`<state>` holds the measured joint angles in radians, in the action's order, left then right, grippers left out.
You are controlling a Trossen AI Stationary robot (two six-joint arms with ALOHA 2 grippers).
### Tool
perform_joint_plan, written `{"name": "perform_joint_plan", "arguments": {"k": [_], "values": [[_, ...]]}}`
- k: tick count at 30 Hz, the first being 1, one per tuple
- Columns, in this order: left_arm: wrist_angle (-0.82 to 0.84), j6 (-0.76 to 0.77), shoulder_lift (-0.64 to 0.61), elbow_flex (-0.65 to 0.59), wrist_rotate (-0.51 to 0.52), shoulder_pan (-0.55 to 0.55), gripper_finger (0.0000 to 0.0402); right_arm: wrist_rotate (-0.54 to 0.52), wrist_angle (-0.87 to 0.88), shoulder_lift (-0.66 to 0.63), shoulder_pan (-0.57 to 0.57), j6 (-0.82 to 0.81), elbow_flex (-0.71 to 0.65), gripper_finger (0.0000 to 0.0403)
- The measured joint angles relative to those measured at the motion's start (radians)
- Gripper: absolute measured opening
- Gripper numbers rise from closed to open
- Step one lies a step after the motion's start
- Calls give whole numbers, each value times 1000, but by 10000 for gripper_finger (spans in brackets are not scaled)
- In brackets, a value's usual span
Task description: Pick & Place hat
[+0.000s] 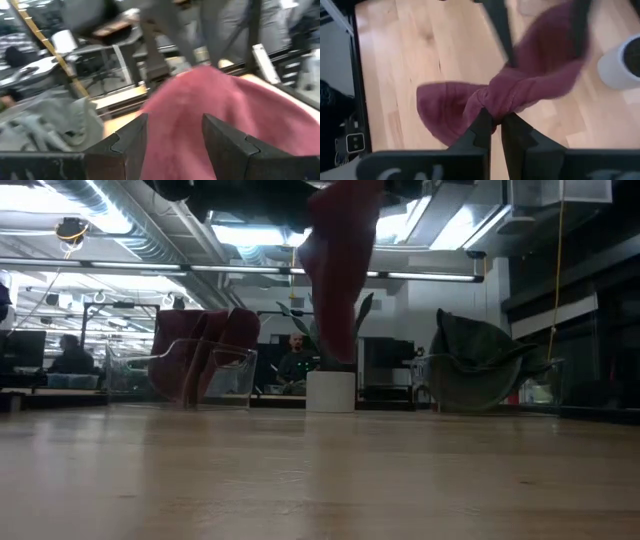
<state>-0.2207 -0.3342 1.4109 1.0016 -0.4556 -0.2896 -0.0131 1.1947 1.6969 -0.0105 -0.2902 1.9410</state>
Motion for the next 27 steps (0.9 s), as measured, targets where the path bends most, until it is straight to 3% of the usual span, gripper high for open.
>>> {"name": "perform_joint_plan", "arguments": {"k": [6, 27], "values": [[-1, -1, 0, 0, 83, 0, 182, 52, 32, 65, 12, 15, 23, 24], [90, 51, 0, 0, -18, 1, 182, 32, 45, 70, 15, 14, 25, 24]]}}
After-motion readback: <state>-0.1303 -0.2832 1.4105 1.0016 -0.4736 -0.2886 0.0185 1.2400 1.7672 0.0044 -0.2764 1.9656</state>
